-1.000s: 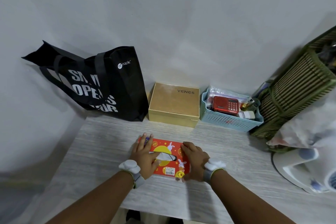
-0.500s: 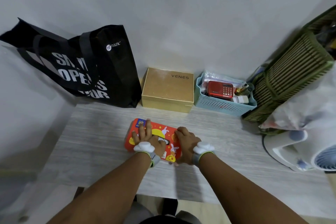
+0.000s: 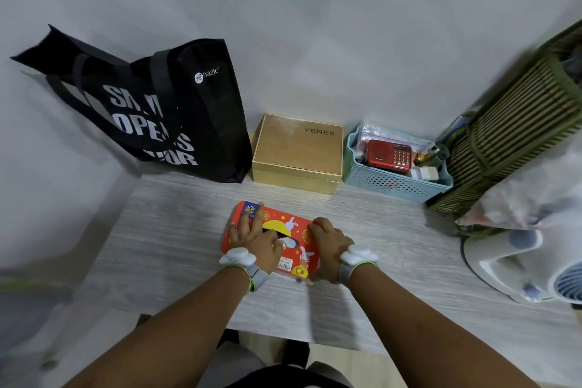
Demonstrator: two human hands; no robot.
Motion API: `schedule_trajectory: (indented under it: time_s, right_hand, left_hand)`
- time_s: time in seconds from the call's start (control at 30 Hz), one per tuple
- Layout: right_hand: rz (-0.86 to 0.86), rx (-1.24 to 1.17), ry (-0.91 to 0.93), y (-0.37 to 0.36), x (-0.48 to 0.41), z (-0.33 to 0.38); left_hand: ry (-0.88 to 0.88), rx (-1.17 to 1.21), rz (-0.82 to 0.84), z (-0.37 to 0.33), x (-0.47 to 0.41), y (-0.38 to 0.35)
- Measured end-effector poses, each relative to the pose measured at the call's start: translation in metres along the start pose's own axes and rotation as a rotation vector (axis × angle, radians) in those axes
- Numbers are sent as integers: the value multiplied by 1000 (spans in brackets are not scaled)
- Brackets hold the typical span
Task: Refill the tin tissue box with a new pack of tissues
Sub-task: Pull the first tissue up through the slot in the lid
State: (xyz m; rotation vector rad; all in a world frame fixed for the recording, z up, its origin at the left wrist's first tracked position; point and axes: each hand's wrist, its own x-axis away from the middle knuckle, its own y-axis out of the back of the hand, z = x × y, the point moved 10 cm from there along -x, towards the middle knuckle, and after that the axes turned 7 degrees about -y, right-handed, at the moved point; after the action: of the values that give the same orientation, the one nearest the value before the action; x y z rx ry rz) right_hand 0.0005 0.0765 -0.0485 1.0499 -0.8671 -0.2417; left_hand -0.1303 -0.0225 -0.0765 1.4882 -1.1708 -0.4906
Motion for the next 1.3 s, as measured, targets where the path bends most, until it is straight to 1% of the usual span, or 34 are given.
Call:
schedule_trajectory:
  time_s: [0.3, 0.4, 0.5, 0.53, 0.6, 0.63, 0.7, 0.8, 0.83, 0.9, 1.0, 1.07, 1.3]
  right_hand:
    - [13, -21, -22, -3, 1, -1]
    - [17, -26, -26, -4, 1, -1]
    - [14, -27, -27, -5, 1, -1]
    - [11, -29, -27, -5, 2, -2]
    - [9, -32, -29, -6, 2, -2]
    - [10, -35, -32, -6, 1, -3]
    - [14, -43, -36, -8, 1, -4]
    - [13, -40, -32, -8, 2, -4]
    - [14, -41, -32, -8, 2, -5]
    - [12, -41, -29, -8, 1, -5]
    - [7, -24, -21, -8, 0, -7]
    - [-1, -13, -20, -7, 0, -6]
    - [-172, 32, -12, 10, -1, 1]
  left_hand:
    - [175, 99, -34, -1, 0, 6]
    - [268, 129, 37, -3, 4, 1]
    - [347, 186, 73, -8, 11, 6]
    - [349, 216, 107, -13, 12, 7]
    - [338, 293, 232, -20, 15, -5]
    - [329, 332, 261, -23, 15, -10]
    - [336, 349, 215, -22, 15, -5]
    - [360, 281, 21, -15, 13, 14]
    - [384, 248, 3, -10, 13, 12]
    - [391, 264, 1, -4, 11, 0]
    - [337, 292, -124, 2, 9, 5]
    - [300, 286, -171, 9, 9, 7]
    - [73, 260, -188, 2, 11, 3]
